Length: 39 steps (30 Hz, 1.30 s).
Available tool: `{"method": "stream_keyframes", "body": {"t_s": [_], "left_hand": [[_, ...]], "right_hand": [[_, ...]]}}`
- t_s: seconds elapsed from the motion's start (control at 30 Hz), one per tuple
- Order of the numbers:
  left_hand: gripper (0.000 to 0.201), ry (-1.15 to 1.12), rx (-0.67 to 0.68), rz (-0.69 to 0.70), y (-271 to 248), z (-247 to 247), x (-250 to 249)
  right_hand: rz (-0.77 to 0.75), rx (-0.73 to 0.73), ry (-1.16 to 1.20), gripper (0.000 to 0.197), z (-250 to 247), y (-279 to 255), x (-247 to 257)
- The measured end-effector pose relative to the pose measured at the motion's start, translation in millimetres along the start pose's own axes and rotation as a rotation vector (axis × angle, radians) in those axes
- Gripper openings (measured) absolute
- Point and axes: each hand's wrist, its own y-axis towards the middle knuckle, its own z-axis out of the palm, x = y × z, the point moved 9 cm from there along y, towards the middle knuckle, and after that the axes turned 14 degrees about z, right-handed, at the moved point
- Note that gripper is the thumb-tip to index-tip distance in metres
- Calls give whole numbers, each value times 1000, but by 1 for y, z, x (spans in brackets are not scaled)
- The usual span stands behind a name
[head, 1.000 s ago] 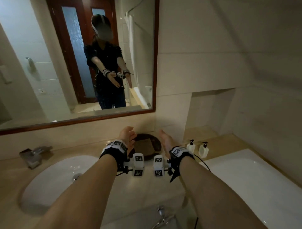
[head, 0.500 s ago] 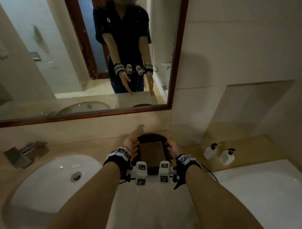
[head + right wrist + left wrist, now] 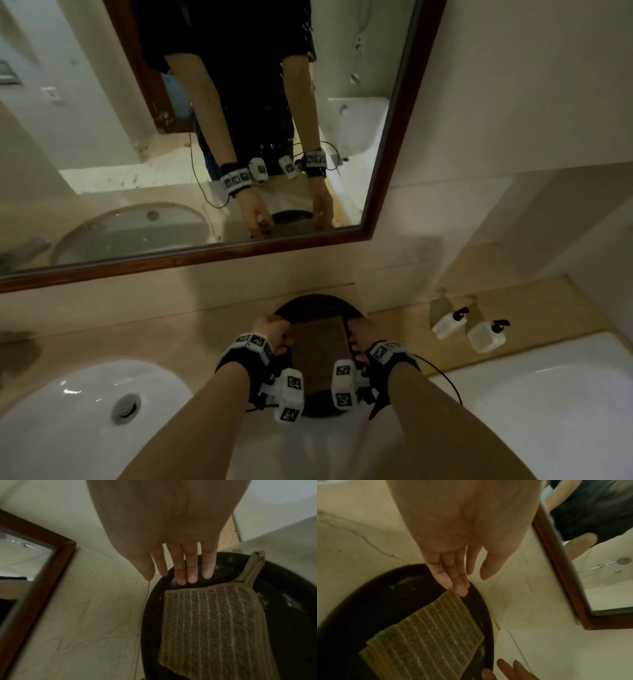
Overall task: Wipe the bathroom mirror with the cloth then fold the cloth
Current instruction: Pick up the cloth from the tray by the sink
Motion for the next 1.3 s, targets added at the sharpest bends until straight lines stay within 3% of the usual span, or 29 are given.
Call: {"method": "stream_keyframes", "body": {"t_s": [0.13,0.27,0.4,0.7,0.83,1.03,1.17,1.3], "left_hand": [[44,-26,13,-59,21,15,21],[56,-86,-12,-54,43,27,36],[56,-159,-22,-57,56,37,46],[22,45,-89,-10,68,35,55],[20,230,-85,23,68,30,55],[9,308,-68,47,54,17,39],[11,533,-31,163,39,1,10],[12,509,-16,244,14,-5,-22]], "right_hand": [[39,-27,-52,40,10,50,-5],[17,-79,-90,19,16,80,-3],[1,-59,-46,28,23,110,-5],[-111,-110,-148,11,20,108,8],[-141,-110,-187,5,21,97,12],[-240,-172,-314,5,14,70,27],[-245,-123,-278,4,10,50,37],[-210,-1,-178,15,2,15,50]]}}
